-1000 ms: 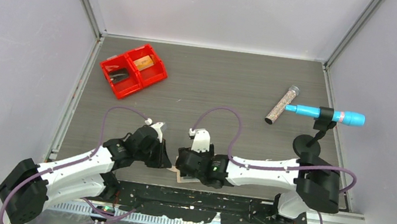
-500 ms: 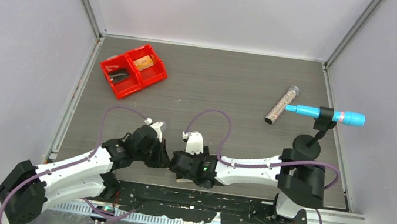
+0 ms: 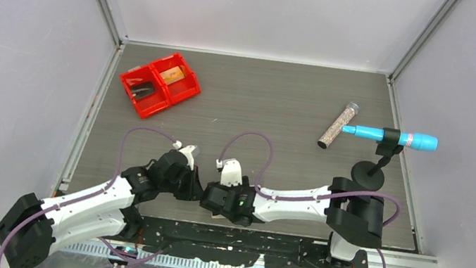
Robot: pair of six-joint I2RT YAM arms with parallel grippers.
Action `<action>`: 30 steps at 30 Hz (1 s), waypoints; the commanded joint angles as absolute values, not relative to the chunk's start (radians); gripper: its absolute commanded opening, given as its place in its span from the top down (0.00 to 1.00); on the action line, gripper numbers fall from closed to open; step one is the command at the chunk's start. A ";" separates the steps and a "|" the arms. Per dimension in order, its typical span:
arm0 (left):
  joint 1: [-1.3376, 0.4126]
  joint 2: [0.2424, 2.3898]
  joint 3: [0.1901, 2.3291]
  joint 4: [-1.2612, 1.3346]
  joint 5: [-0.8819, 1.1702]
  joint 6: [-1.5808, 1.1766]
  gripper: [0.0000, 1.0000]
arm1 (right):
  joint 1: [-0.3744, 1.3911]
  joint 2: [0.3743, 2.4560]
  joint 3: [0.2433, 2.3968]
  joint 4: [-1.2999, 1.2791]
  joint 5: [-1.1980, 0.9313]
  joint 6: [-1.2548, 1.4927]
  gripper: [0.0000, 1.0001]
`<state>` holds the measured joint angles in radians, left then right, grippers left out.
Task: Take the credit cards out of the card holder
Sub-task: Remove the credit card from the card holder.
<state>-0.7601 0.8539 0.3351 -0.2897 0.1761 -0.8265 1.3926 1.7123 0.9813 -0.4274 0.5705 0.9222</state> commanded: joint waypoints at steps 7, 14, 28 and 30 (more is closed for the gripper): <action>-0.765 0.839 0.324 -0.279 0.169 -0.821 1.00 | 1.422 1.722 1.060 -0.565 0.695 0.964 0.26; -0.765 0.842 0.321 -0.279 0.167 -0.820 1.00 | 1.426 1.713 1.061 -0.592 0.711 0.976 0.26; -0.765 0.855 0.322 -0.281 0.161 -0.813 1.00 | 1.427 1.628 1.021 -0.631 0.737 1.010 0.27; -0.766 0.856 0.323 -0.286 0.156 -0.811 1.00 | 1.427 1.612 1.014 -0.641 0.741 1.018 0.27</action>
